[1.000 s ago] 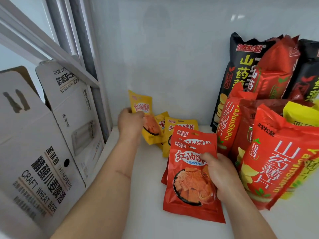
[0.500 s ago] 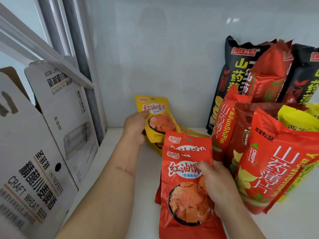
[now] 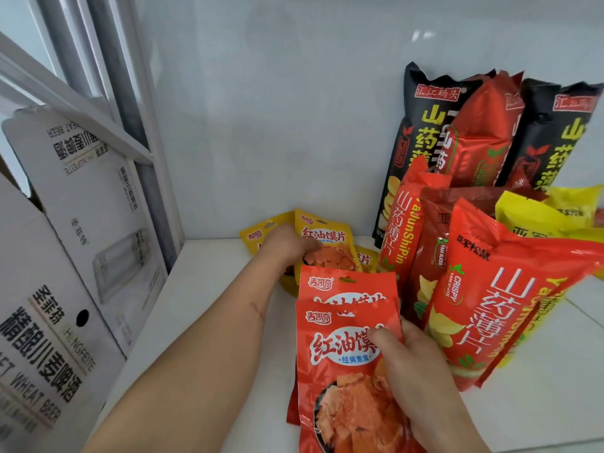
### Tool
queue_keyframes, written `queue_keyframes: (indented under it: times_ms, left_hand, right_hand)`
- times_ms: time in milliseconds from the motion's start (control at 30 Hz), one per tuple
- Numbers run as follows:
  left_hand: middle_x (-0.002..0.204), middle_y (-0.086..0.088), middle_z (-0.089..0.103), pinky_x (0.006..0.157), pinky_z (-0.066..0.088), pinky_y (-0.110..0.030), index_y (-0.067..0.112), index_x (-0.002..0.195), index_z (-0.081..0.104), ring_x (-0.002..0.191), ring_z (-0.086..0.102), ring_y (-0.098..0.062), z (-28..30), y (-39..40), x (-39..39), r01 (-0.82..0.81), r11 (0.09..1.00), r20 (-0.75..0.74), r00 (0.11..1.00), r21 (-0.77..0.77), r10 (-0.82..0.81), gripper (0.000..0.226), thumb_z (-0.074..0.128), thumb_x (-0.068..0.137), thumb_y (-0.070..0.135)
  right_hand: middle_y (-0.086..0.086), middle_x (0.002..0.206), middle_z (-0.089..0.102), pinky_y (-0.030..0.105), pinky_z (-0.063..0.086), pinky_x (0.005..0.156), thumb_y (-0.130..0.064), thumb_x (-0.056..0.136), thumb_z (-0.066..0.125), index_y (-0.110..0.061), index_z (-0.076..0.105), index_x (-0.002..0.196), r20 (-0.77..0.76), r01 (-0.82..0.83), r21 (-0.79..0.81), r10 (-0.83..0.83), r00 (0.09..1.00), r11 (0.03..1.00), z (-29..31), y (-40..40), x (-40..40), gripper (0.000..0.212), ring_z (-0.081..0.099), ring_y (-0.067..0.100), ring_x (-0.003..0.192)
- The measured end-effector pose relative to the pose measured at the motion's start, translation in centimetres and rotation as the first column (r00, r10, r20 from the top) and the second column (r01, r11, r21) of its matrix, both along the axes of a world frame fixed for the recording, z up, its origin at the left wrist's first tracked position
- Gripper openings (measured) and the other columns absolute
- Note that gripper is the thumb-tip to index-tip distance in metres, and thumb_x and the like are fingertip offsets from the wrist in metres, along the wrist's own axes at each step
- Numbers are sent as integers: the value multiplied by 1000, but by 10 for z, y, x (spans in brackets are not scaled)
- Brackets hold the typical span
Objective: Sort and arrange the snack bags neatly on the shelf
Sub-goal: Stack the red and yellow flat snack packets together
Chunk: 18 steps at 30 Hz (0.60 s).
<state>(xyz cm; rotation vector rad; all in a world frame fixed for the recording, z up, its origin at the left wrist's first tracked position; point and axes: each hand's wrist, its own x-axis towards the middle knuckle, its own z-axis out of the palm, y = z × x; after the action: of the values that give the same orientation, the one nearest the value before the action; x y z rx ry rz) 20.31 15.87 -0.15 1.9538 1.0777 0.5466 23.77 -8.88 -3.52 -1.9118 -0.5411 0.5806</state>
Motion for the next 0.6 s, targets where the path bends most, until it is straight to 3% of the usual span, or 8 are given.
queue_keyframes:
  times_ms: [233,300,433,533,600]
  left_hand:
    - [101,-1,71,79,55,-31,17,107,62,90,68,-20,12,-12,12,145,989,-287,949,18,-134,42,83,78,38]
    - [94,0,70,68,53,-29,16,104,62,81,67,-17,14,-11,12,138,990,-297,945,-8,-134,38,83,79,35]
    - [107,-8,73,86,59,-39,9,115,68,95,71,-27,18,-9,15,95,992,-300,947,-78,-114,51,87,74,33]
    - [117,-17,71,87,57,-39,3,123,64,105,70,-33,20,-9,20,38,985,-300,950,-170,-88,61,85,77,36]
    - [116,-13,67,83,55,-36,-2,124,60,106,67,-32,21,-8,23,-5,970,-217,975,-242,-49,60,84,80,32]
  right_hand:
    - [-14,91,75,44,55,90,-38,90,57,-23,70,92,-38,-13,11,13,999,1000,3,0,-1,20,70,11,89]
    - [-14,93,75,42,55,91,-40,91,56,-24,69,93,-39,-27,5,27,999,1000,2,0,0,20,69,11,91]
    - [-14,98,73,38,54,91,-42,94,53,-27,65,95,-32,-43,3,43,999,999,2,-1,-1,19,67,10,93]
    - [-15,99,72,35,54,90,-43,96,52,-28,65,98,-23,-51,-4,51,998,999,3,-1,-2,19,67,9,94]
    - [-15,98,73,37,54,92,-42,96,53,-29,65,97,-13,-53,2,53,999,999,2,-1,-2,18,68,10,93]
